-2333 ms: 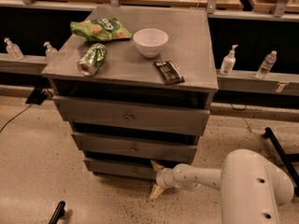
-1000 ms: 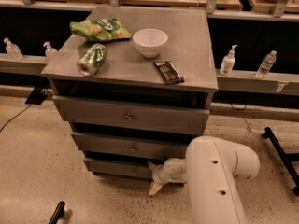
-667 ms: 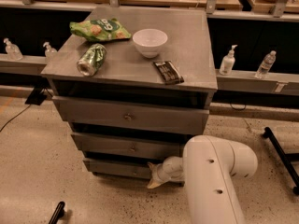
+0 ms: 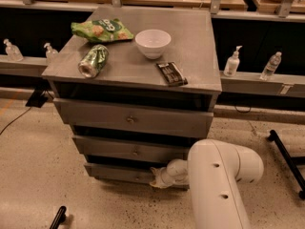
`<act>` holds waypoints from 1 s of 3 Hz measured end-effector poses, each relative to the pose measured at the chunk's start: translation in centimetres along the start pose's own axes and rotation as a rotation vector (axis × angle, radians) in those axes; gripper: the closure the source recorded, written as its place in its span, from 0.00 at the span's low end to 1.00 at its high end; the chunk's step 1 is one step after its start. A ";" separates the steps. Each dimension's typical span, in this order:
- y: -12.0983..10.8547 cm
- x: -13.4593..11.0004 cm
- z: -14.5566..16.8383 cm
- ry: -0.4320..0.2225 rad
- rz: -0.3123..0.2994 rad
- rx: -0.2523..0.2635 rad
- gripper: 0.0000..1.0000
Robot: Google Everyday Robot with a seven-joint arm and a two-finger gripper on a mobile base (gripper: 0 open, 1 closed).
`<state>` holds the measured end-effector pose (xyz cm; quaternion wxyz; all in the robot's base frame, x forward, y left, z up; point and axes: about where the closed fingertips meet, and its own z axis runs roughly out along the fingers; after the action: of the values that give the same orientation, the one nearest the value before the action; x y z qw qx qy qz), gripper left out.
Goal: Open bottom drawer
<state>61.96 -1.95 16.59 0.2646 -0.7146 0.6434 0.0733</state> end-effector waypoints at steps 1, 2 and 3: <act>-0.1 -0.2 -0.3 0.000 0.000 0.000 0.68; -0.1 -0.2 -0.4 0.000 0.000 0.000 0.54; -0.1 -0.2 -0.4 0.000 0.000 0.000 0.30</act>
Offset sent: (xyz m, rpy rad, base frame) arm -0.1868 0.0024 0.0502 0.6596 0.4929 0.3508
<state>61.94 -1.95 17.06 0.2646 -0.7146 0.6433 0.0735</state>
